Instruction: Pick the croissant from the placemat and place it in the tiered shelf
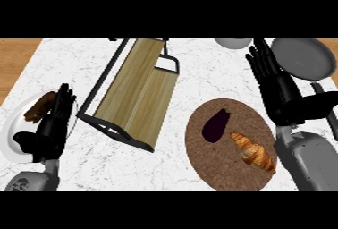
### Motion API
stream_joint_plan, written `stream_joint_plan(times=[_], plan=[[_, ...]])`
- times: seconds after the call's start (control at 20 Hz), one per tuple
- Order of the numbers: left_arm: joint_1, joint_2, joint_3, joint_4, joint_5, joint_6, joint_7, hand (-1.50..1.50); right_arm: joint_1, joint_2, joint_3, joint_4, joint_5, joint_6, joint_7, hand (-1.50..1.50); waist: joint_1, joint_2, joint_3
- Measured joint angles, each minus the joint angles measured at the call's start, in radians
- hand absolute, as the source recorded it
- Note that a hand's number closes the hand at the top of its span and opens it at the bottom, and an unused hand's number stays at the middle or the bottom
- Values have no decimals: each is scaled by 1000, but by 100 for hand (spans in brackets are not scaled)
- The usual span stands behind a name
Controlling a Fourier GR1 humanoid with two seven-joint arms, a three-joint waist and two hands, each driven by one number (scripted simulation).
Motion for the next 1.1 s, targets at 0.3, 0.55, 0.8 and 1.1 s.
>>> stream_joint_plan(times=[0.3,0.55,0.8,1.1], plan=[[38,35,-57,36,-44,-48,57,0,120,-208,-85,92,53,106,-44,-150,-37,7,-16],[55,28,-114,86,-50,-110,85,0,213,-320,-153,293,117,122,-108,-150,-38,14,-20],[48,18,-145,87,-62,-139,125,0,266,-301,-193,411,29,318,-320,-150,-23,8,-20],[40,9,-140,99,-70,-161,137,0,310,-371,-169,307,29,494,-352,-150,-23,2,-22]])
